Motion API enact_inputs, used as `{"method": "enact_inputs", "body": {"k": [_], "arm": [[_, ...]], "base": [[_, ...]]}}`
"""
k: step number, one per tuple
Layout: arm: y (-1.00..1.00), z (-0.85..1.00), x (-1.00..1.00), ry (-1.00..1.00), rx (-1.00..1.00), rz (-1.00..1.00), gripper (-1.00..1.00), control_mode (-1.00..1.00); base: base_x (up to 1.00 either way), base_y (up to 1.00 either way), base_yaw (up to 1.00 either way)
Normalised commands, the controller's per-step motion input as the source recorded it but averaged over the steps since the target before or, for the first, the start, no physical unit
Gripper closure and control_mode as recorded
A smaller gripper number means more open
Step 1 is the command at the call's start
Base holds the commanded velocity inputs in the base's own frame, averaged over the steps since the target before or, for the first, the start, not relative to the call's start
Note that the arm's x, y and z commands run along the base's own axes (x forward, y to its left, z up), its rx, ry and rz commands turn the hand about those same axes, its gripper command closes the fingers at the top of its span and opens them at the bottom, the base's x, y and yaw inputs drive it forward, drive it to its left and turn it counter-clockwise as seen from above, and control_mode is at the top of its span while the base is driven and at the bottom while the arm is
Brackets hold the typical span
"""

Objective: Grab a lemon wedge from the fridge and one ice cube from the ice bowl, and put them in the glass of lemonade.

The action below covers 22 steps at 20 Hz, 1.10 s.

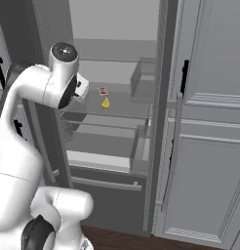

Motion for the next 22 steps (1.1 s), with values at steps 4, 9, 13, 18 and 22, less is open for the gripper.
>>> {"method": "enact_inputs", "body": {"k": [4, 9, 13, 18, 22], "arm": [[0.32, -0.90, 0.76, 0.08, 0.17, 0.05, -1.00, -1.00], [0.04, -0.57, 0.75, 0.01, 0.23, 0.11, -1.00, -1.00], [0.01, -0.06, 0.16, -0.04, 0.37, 0.13, -1.00, -1.00], [0.58, -0.11, -0.06, 0.01, 0.24, 0.32, -1.00, -1.00], [0.80, -0.37, -0.34, 0.00, 0.13, 0.36, -1.00, -1.00]], "base": [[0.00, 0.00, 0.00], [0.00, 0.00, 0.00], [0.00, 0.00, 0.00], [0.00, 0.00, 0.00], [0.00, 0.00, 0.00]]}}
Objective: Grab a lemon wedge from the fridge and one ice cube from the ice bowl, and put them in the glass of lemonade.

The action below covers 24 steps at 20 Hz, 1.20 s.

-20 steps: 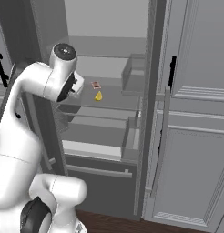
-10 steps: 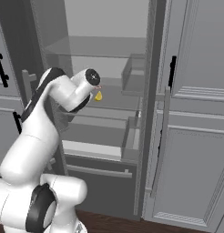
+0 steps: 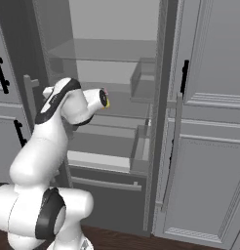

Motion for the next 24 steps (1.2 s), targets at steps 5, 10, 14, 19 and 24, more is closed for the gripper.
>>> {"method": "enact_inputs", "body": {"k": [5, 10, 14, 19, 24], "arm": [[0.60, 0.03, -0.34, -0.03, 0.08, 0.27, -1.00, -1.00], [-0.47, 0.60, -0.29, -0.12, 0.12, 0.02, -1.00, -1.00], [-1.00, 0.49, 0.00, 0.00, 0.14, -0.01, -1.00, -1.00], [-0.18, -0.09, 0.71, 0.22, 0.00, 0.00, -1.00, -1.00], [0.00, -0.08, 0.98, 0.23, 0.00, 0.00, -1.00, -1.00]], "base": [[0.00, 0.00, 0.00], [0.00, 0.00, 0.00], [0.00, 0.00, 0.00], [0.00, 0.00, 0.00], [0.00, 0.00, 0.00]]}}
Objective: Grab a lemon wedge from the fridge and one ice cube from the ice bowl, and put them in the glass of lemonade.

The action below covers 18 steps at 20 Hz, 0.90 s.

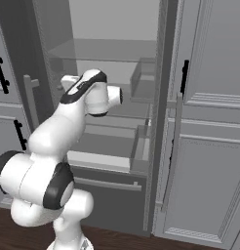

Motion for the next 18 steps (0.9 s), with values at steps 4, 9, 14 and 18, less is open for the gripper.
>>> {"method": "enact_inputs", "body": {"k": [4, 9, 14, 18], "arm": [[0.11, -0.25, 0.83, 0.26, 0.00, 0.00, -1.00, -1.00], [0.50, -0.85, 0.59, 0.21, 0.00, 0.04, -1.00, -1.00], [0.73, -0.33, 0.12, 0.02, 0.03, 0.13, -1.00, -1.00], [0.95, 0.02, -0.13, 0.00, 0.06, 0.24, -1.00, -1.00]], "base": [[0.00, 0.00, 0.00], [0.00, 0.00, 0.00], [0.00, 0.00, 0.00], [0.00, 0.00, 0.00]]}}
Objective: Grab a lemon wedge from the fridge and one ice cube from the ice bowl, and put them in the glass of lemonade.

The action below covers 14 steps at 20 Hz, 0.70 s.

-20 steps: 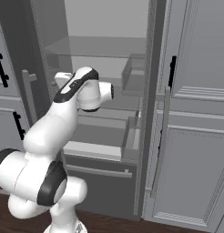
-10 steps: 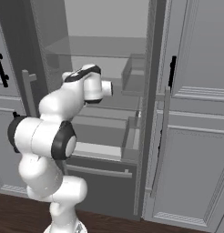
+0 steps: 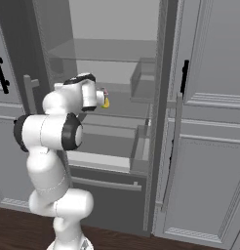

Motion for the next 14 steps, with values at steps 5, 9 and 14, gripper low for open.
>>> {"method": "enact_inputs", "body": {"k": [5, 9, 14], "arm": [[1.00, 0.02, -0.71, 0.00, 0.01, 0.41, -1.00, -1.00], [1.00, 0.05, -0.85, -0.03, 0.00, 0.41, -1.00, -1.00], [0.98, 0.32, -0.66, -0.18, 0.00, 0.18, -1.00, -1.00]], "base": [[0.00, 0.00, 0.00], [0.00, 0.00, 0.00], [0.00, 0.00, 0.00]]}}
